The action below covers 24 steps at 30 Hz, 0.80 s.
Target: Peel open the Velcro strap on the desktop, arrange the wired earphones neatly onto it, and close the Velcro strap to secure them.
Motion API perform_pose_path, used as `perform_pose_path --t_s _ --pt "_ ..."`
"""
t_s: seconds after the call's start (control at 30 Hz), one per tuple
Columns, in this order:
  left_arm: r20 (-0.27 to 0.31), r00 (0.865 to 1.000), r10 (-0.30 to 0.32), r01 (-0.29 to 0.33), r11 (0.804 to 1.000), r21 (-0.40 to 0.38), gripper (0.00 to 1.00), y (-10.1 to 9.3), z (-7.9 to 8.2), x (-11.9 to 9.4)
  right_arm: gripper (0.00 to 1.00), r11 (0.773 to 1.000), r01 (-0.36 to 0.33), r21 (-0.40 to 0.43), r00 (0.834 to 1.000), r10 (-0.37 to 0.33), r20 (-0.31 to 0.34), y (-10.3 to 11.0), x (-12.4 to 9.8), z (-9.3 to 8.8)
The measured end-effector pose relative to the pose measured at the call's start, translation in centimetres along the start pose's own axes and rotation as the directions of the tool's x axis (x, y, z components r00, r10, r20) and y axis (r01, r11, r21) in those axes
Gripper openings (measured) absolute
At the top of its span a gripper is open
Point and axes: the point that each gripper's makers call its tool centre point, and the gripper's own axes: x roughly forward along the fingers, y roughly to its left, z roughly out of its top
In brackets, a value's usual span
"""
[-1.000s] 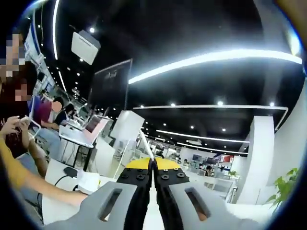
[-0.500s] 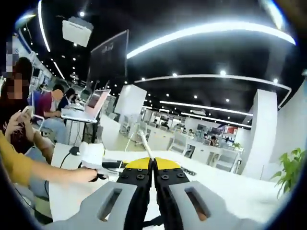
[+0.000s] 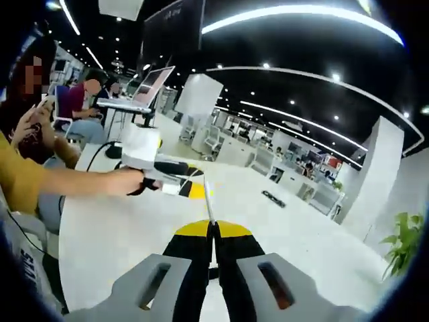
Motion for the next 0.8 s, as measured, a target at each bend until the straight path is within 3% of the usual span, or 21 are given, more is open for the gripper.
perform_pose_path --t_s 0.3,0.4,0.63,0.8 --pt "-0.003 1.0 -0.003 0.003 1.0 0.001 0.55 -0.1 0.1 -0.1 0.04 0.982 -0.166 0.087 0.983 0.172 -0.063 4.0 1.1 -3.2" --pt "-0.004 1.0 -0.006 0.006 1.0 0.003 0.55 -0.1 0.1 0.0 0.04 0.981 -0.184 0.068 0.977 0.19 -0.098 5.0 1.4 -4.5" --pt "-0.006 1.0 -0.007 0.007 1.0 0.005 0.55 -0.2 0.1 0.0 0.04 0.968 -0.223 0.112 0.958 0.239 -0.159 6.1 2.2 -6.8" --pt "-0.002 1.0 -0.003 0.003 1.0 -0.001 0.55 0.0 0.3 0.0 0.04 0.966 -0.225 0.128 0.959 0.243 -0.148 6.0 1.7 -6.5"
